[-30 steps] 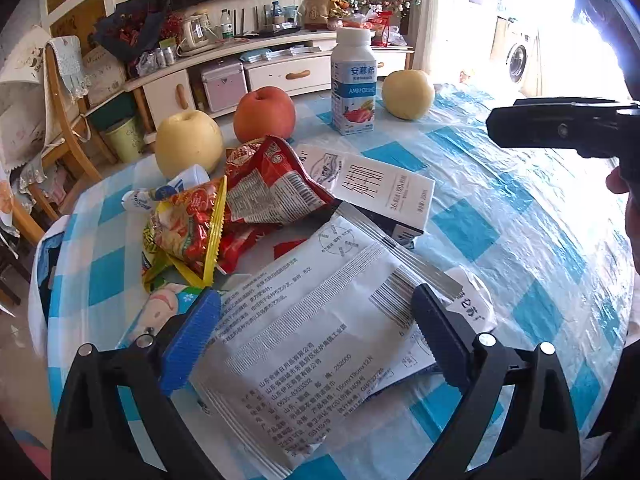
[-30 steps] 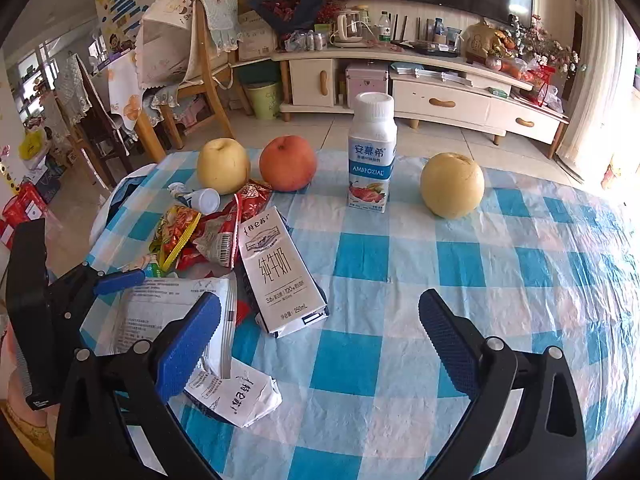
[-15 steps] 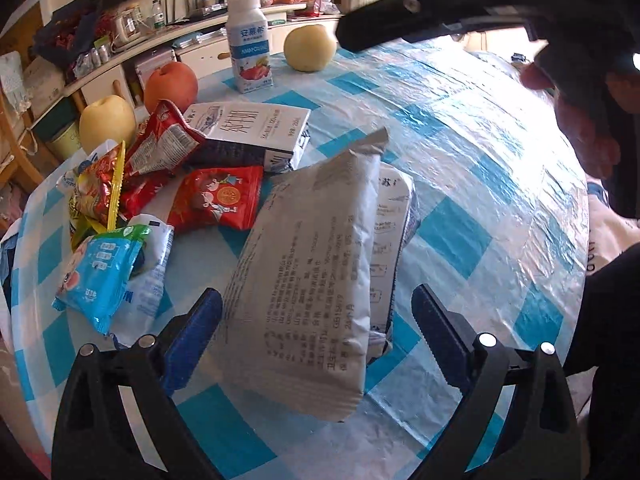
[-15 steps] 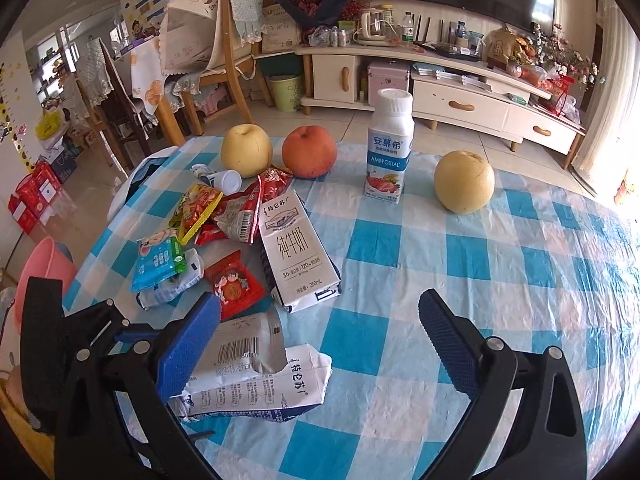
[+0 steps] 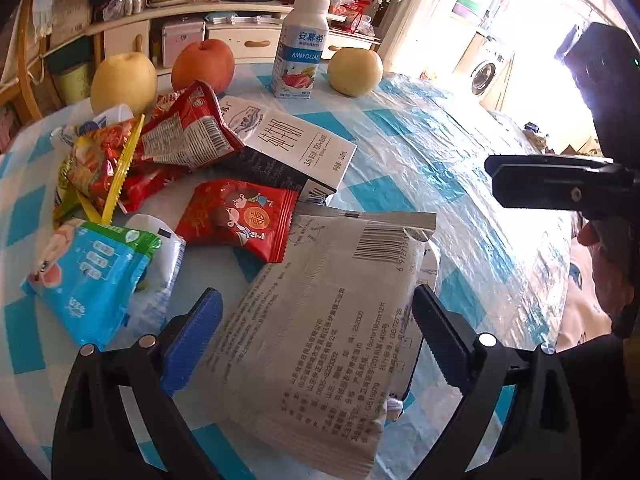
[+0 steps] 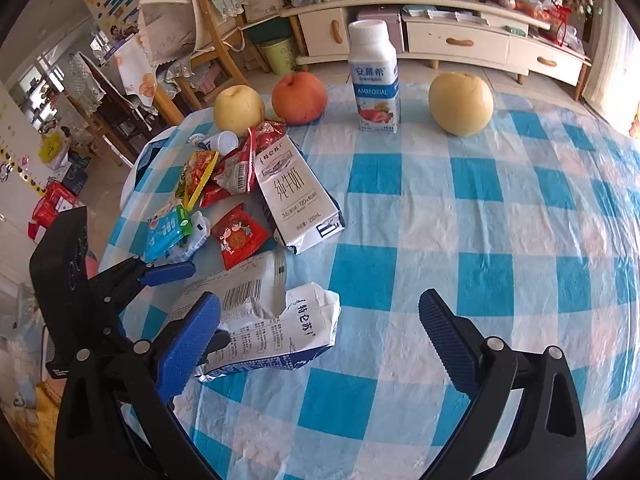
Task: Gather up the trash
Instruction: 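Grasp the white milk carton with the right tool while the left tool holds the paper packet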
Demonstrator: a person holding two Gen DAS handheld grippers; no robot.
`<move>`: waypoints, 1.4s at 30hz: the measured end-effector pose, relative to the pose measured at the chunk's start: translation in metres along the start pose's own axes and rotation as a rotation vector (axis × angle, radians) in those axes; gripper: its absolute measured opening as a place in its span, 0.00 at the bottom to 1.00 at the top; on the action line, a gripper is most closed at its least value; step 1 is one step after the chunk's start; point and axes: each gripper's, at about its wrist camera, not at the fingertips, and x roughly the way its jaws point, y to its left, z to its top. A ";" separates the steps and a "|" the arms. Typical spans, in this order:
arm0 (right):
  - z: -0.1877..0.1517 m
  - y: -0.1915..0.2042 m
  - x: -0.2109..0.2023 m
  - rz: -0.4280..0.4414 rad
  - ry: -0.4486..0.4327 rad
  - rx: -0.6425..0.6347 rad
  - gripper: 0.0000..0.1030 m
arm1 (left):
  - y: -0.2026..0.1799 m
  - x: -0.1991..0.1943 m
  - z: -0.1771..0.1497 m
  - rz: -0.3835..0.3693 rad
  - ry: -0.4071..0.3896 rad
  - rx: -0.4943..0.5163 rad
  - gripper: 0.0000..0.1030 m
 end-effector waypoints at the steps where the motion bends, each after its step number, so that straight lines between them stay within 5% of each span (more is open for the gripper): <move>1: 0.000 0.001 0.001 0.003 0.005 0.004 0.95 | -0.001 0.004 0.000 -0.001 0.001 -0.002 0.93; 10: -0.001 0.011 0.004 0.019 0.020 -0.010 0.95 | -0.012 0.010 -0.009 0.041 -0.009 -0.011 0.70; 21: -0.006 0.006 0.017 0.054 0.091 0.078 0.95 | -0.002 -0.013 -0.036 0.056 -0.092 -0.195 0.64; 28: 0.001 0.018 0.019 0.050 0.047 0.035 0.95 | 0.008 -0.036 -0.050 0.058 -0.146 -0.270 0.57; 42: -0.029 0.040 0.060 0.038 0.252 0.086 0.94 | 0.038 -0.057 -0.057 0.028 -0.185 -0.387 0.50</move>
